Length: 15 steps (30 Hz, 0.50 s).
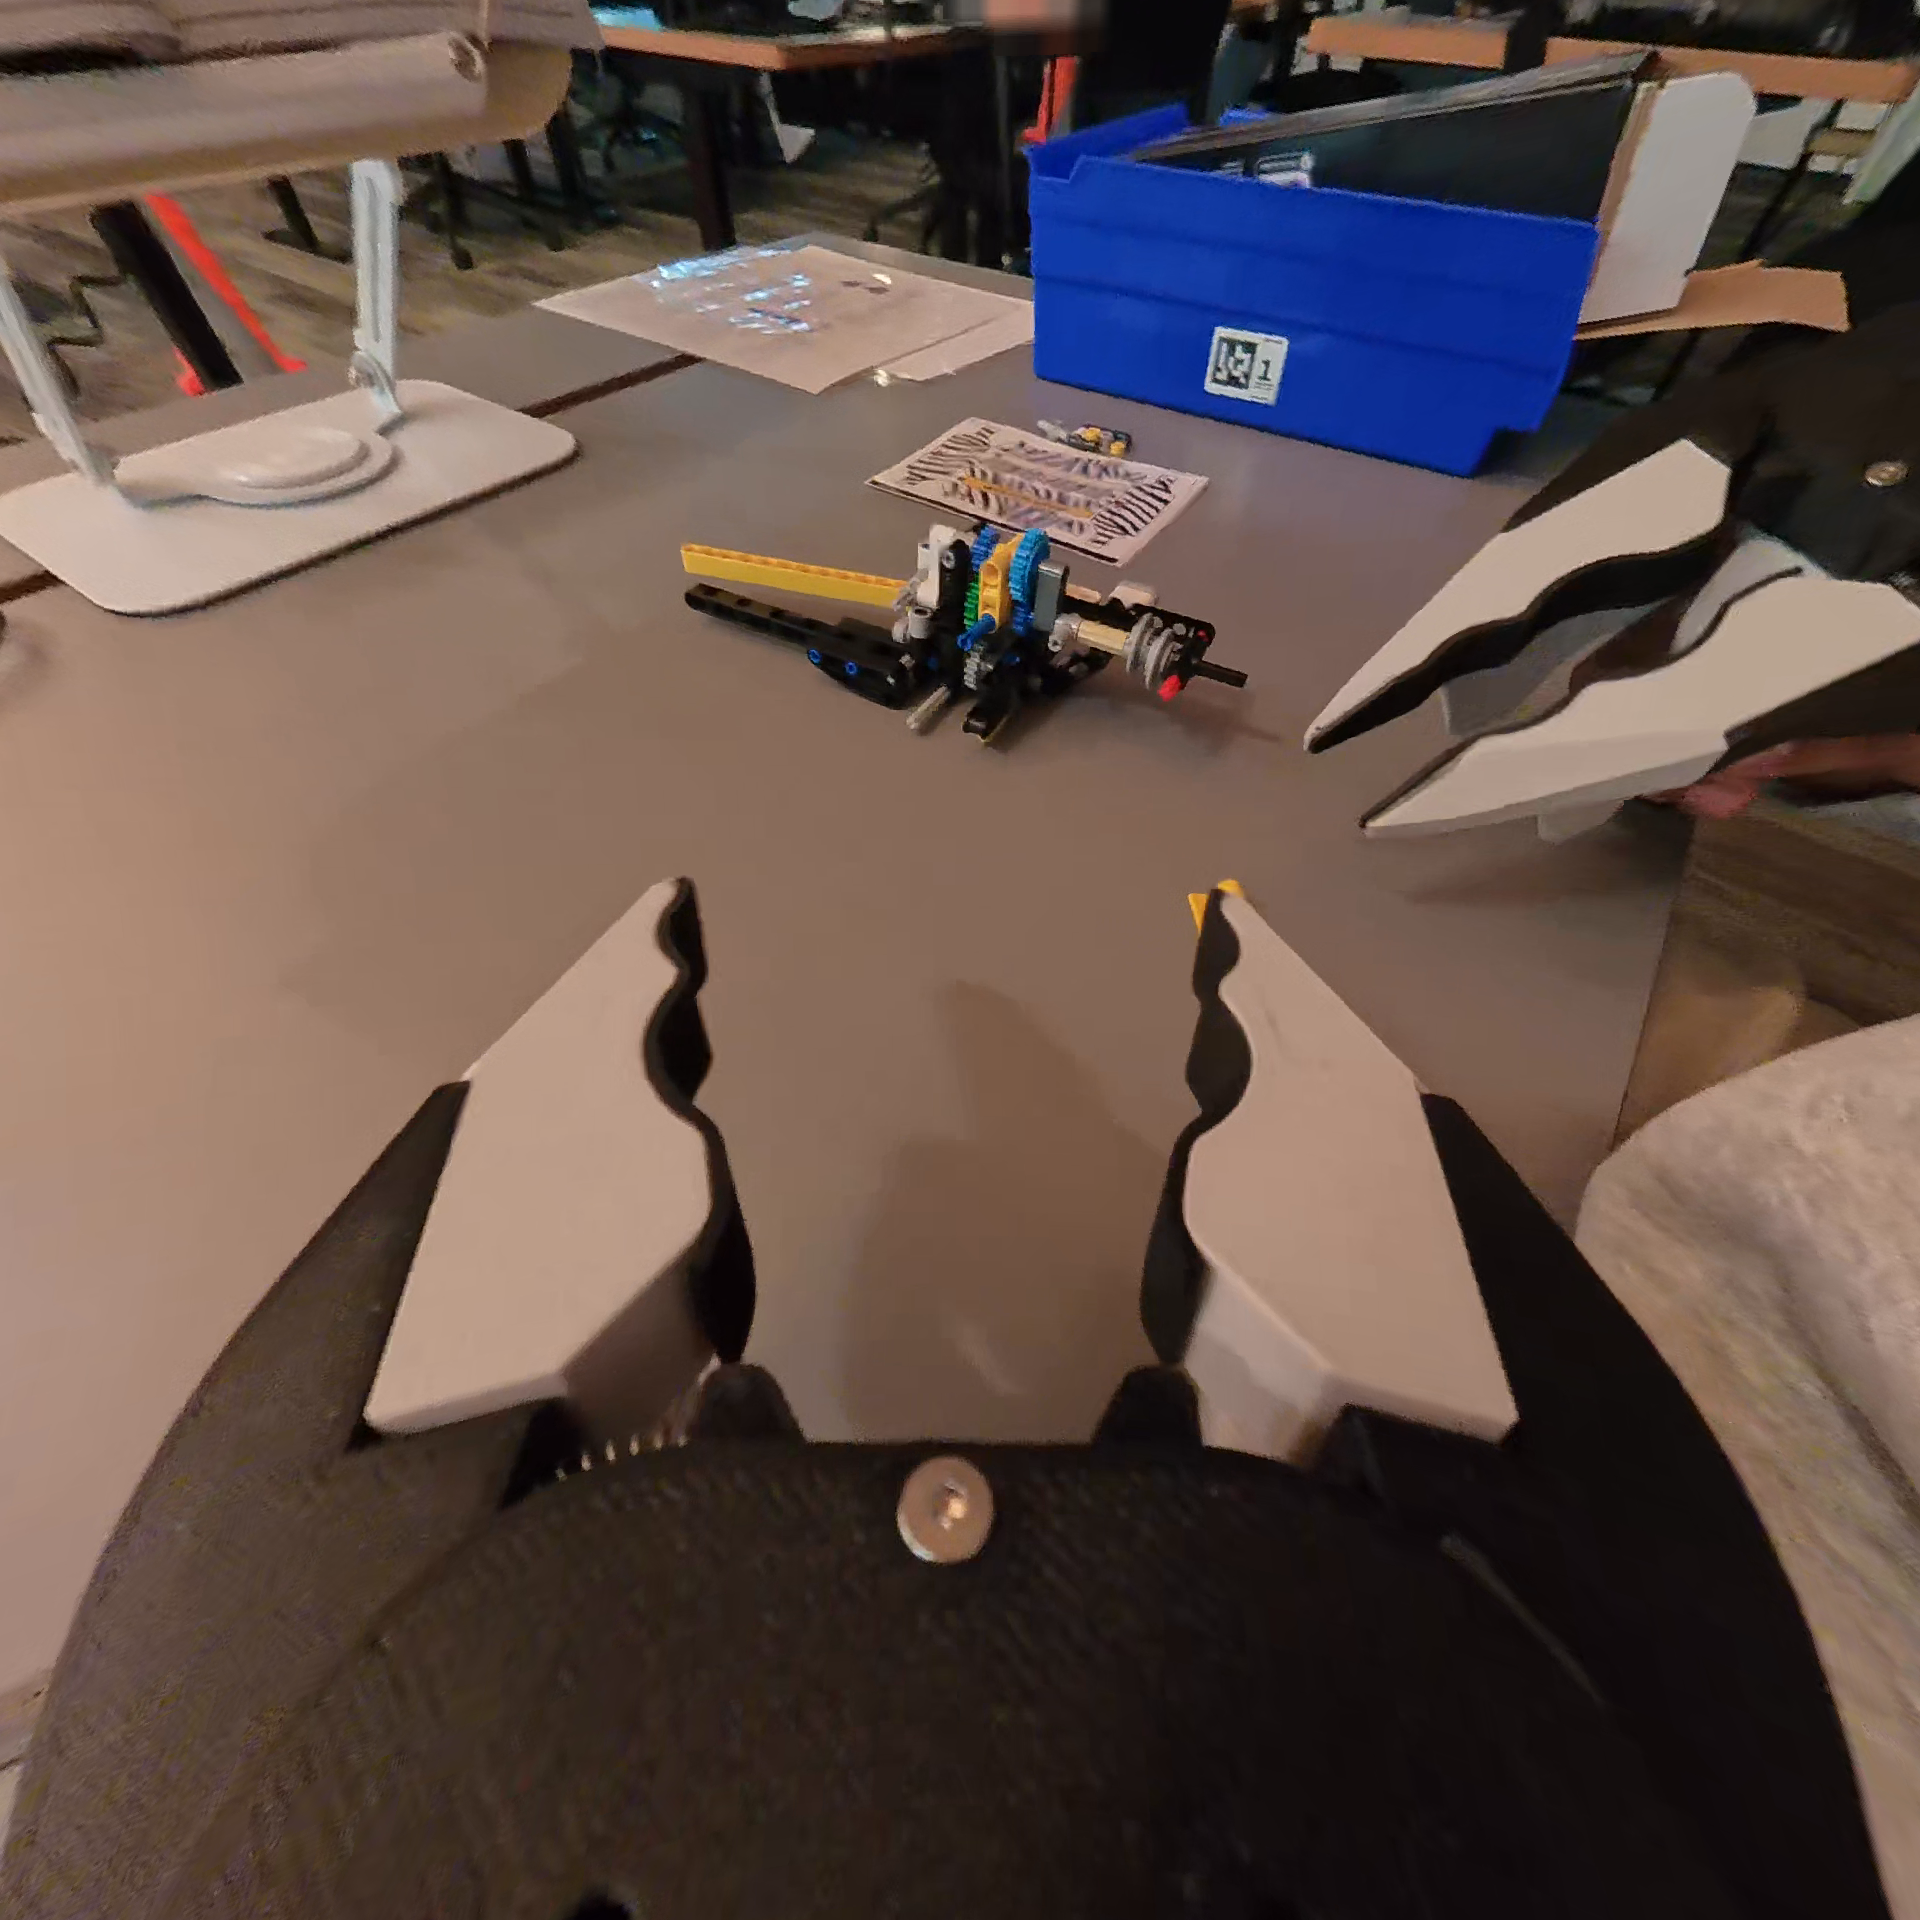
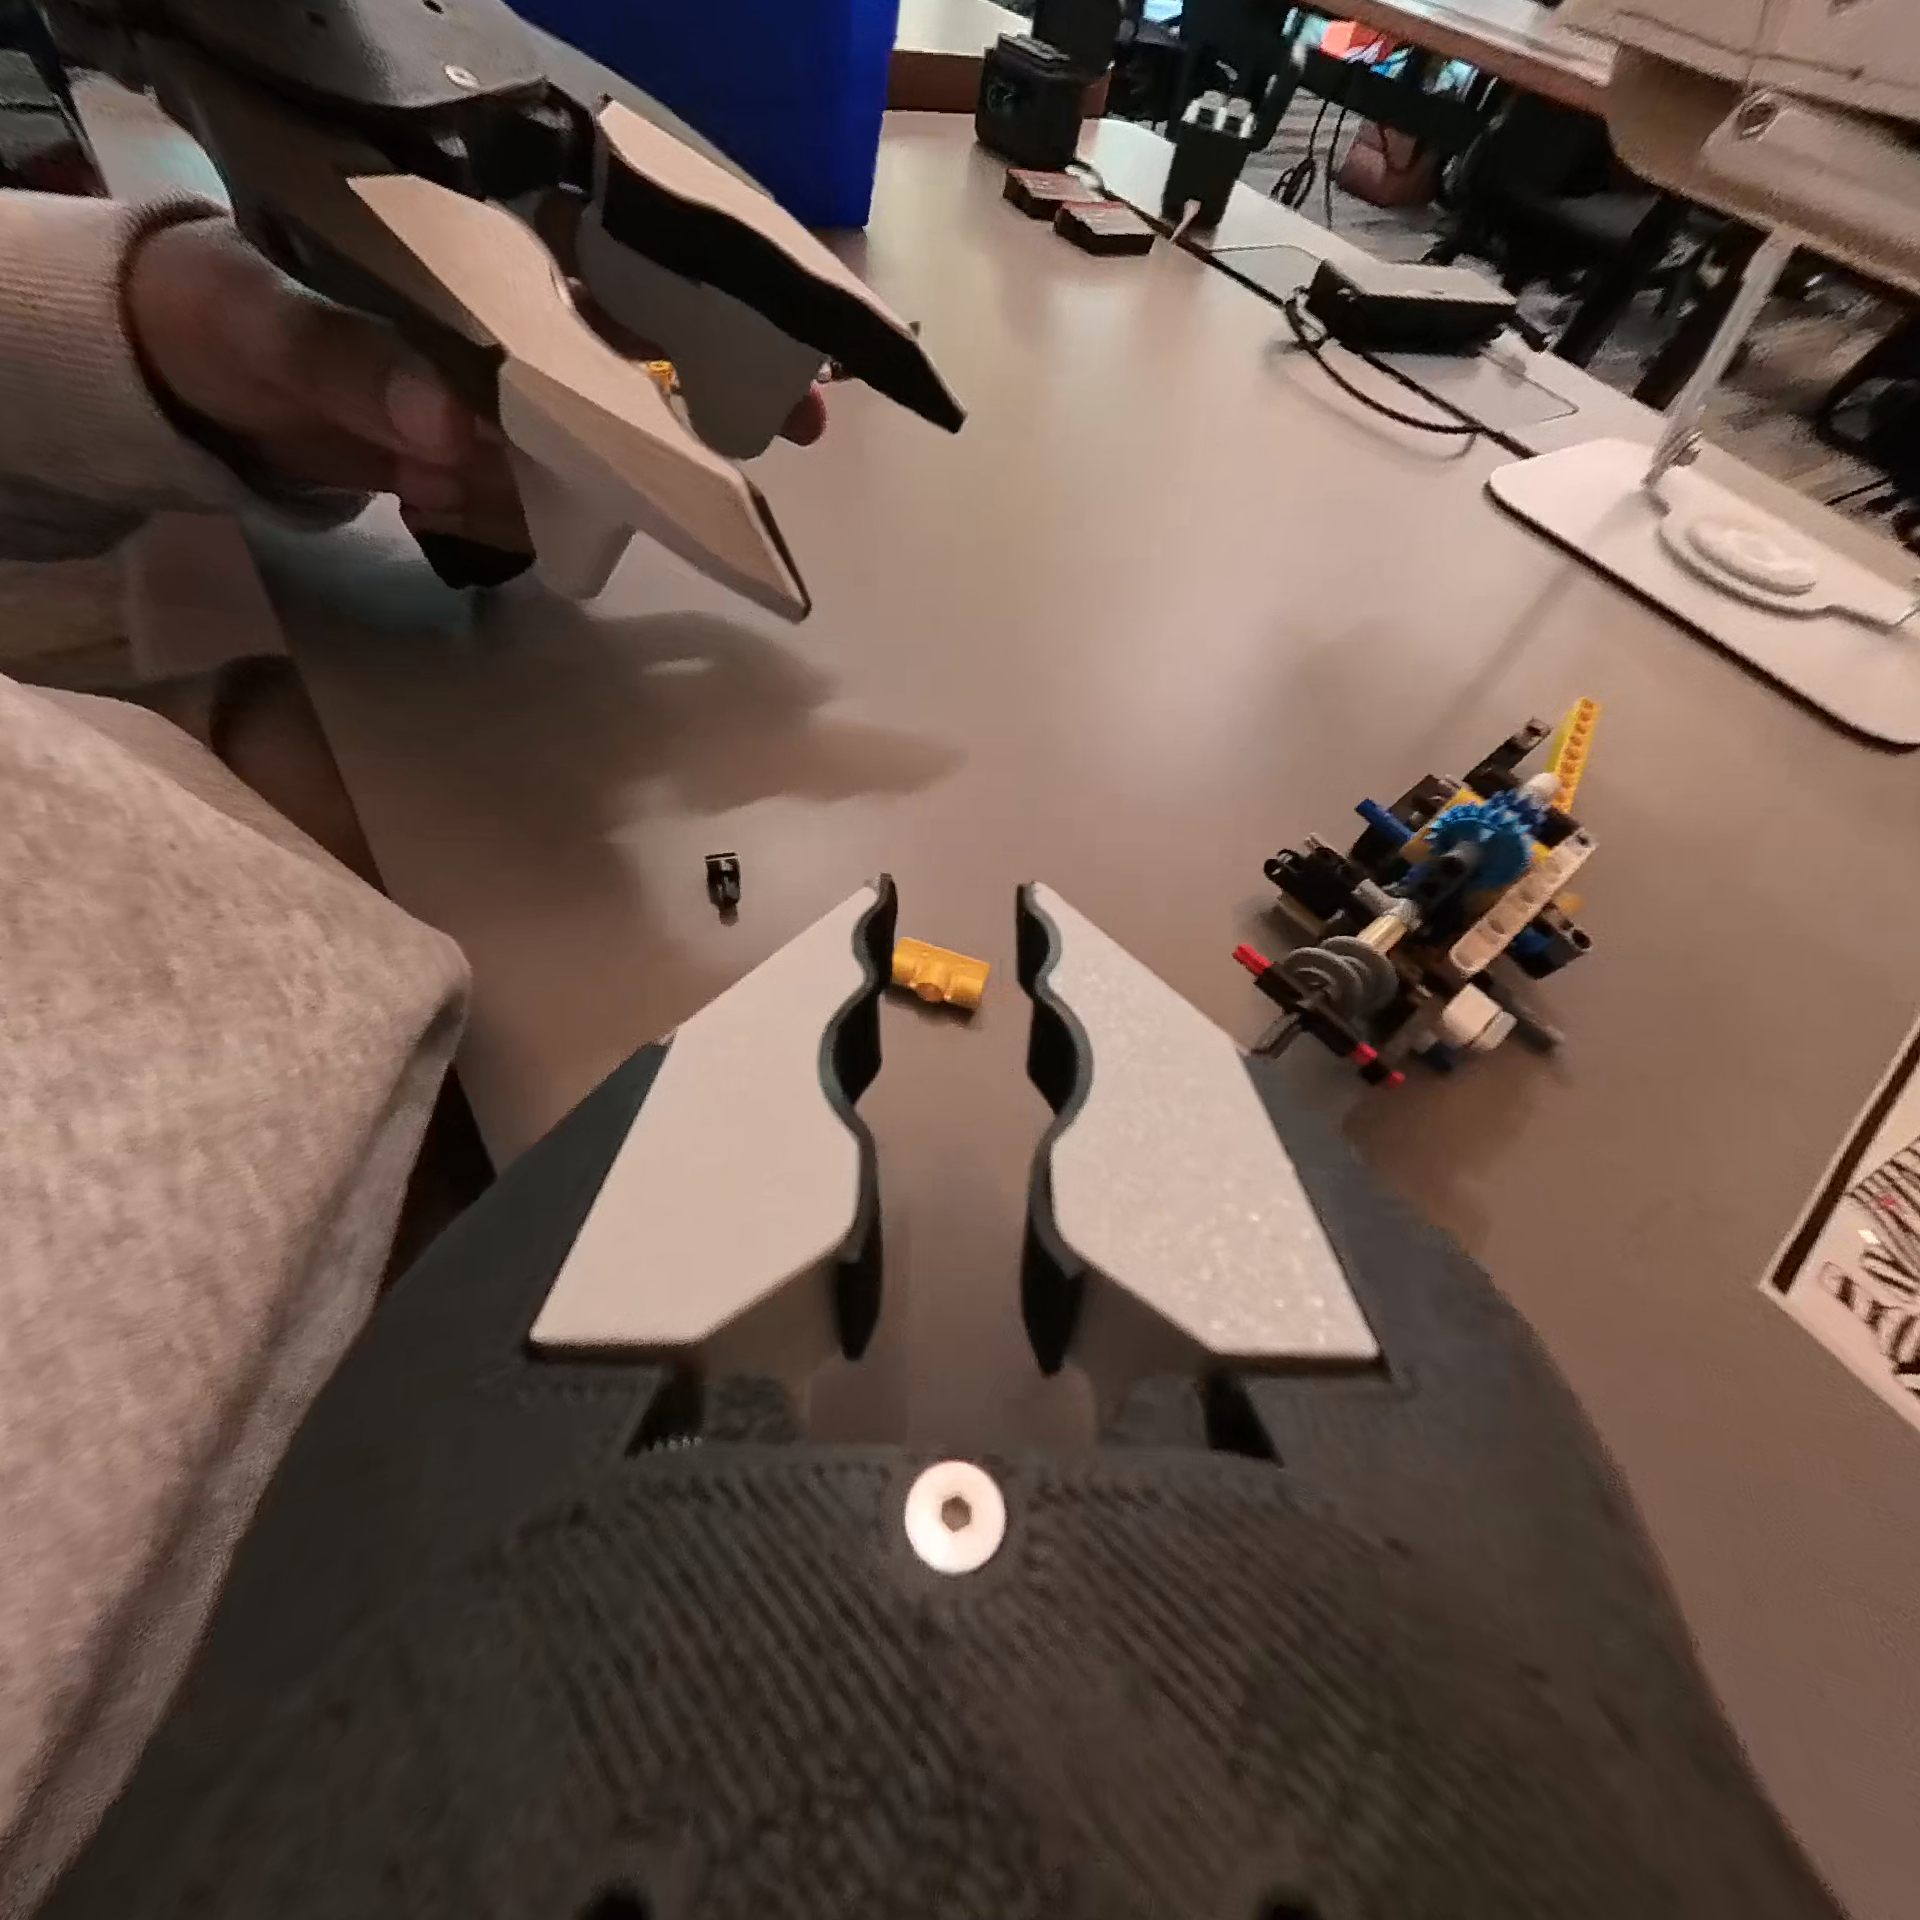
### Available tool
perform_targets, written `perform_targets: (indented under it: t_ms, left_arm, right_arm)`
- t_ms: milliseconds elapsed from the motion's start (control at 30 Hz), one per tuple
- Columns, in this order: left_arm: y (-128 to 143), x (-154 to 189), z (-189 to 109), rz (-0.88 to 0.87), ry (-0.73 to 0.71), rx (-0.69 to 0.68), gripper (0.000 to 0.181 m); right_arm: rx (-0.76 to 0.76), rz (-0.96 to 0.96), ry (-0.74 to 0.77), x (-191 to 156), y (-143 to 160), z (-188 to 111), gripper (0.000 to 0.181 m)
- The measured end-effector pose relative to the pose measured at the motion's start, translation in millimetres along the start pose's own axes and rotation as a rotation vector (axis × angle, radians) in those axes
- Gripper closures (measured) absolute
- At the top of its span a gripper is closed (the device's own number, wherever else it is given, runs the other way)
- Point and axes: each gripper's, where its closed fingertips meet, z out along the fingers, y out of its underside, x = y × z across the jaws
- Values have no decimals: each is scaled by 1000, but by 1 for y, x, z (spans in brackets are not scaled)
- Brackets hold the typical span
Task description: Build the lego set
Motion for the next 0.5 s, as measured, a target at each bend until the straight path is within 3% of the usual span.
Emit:
perform_targets:
  t_ms: [133,267,333,400,500]
  left_arm:
    - [-10,-7,-7,54,-88,70,124]
    - [-5,8,-7,28,14,42,125]
    - [0,22,-8,30,120,13,115]
    - [8,31,-9,20,189,-38,122]
    - [28,44,-9,27,279,-157,118]
  right_arm:
    - [31,-66,96,7,-2,-2,145]
    - [25,-98,116,6,-2,-1,141]
    - [21,-84,107,5,-1,-1,140]
    - [24,-61,99,7,0,-3,140]
    - [5,-29,64,8,4,-5,149]
